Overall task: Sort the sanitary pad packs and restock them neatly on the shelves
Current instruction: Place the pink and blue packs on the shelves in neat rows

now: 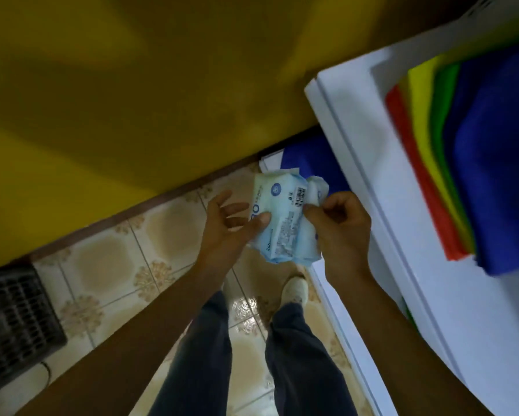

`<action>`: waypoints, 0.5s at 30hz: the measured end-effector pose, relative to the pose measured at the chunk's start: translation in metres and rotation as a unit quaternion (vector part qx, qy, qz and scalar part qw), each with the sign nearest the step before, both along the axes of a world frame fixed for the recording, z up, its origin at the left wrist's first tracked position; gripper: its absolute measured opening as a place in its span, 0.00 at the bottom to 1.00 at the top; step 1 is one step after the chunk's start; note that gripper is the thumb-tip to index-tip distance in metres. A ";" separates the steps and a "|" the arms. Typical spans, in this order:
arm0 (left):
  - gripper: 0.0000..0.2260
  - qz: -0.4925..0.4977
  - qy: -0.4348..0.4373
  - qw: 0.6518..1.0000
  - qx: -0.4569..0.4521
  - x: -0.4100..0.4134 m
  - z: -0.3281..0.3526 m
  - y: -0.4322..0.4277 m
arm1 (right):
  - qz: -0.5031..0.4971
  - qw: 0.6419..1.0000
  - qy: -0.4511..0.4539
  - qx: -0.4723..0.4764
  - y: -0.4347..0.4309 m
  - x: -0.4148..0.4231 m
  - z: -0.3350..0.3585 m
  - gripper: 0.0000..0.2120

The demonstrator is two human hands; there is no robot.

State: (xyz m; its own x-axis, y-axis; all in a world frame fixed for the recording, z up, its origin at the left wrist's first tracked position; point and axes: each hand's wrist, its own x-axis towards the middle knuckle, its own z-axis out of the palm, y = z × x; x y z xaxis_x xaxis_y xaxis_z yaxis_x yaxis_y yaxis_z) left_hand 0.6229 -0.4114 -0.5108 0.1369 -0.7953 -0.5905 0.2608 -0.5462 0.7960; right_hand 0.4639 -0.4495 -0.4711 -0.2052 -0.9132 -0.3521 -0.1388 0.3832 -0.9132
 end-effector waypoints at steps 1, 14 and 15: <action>0.42 -0.042 0.048 0.998 -0.001 0.005 0.020 -0.001 | -0.002 1.000 -0.025 -0.003 0.002 0.001 0.024 0.12; 0.38 -0.174 0.310 0.933 0.055 -0.010 0.209 -0.005 | -0.131 0.985 -0.095 -0.059 0.080 0.000 0.235 0.23; 0.32 -0.177 0.298 0.936 0.068 -0.019 0.215 -0.003 | -0.115 0.987 -0.091 -0.060 0.095 0.001 0.240 0.28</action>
